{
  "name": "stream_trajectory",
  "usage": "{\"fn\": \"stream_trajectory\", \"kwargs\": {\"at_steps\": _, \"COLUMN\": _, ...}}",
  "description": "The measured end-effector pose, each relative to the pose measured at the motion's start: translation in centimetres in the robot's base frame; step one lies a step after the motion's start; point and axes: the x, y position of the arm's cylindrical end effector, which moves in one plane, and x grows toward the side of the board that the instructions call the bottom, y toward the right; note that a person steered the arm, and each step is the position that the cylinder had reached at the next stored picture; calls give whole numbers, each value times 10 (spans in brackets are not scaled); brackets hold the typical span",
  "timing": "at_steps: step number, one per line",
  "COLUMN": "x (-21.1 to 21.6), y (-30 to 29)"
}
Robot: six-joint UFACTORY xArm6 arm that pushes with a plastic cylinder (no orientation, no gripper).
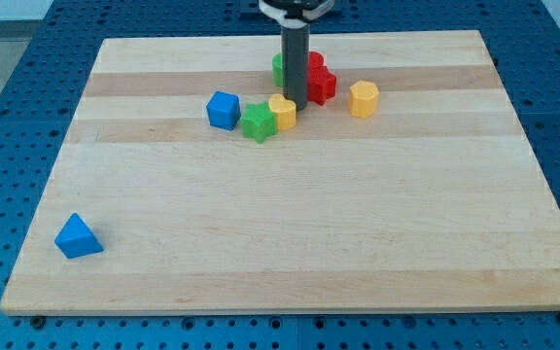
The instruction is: Place the green star parallel right to the blue triangle
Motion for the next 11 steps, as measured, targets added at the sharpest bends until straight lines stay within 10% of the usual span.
{"fn": "stream_trajectory", "kwargs": {"at_steps": 3, "x": -44, "y": -45}}
{"fn": "stream_trajectory", "kwargs": {"at_steps": 8, "x": 86, "y": -64}}
{"fn": "stream_trajectory", "kwargs": {"at_steps": 11, "x": 163, "y": -173}}
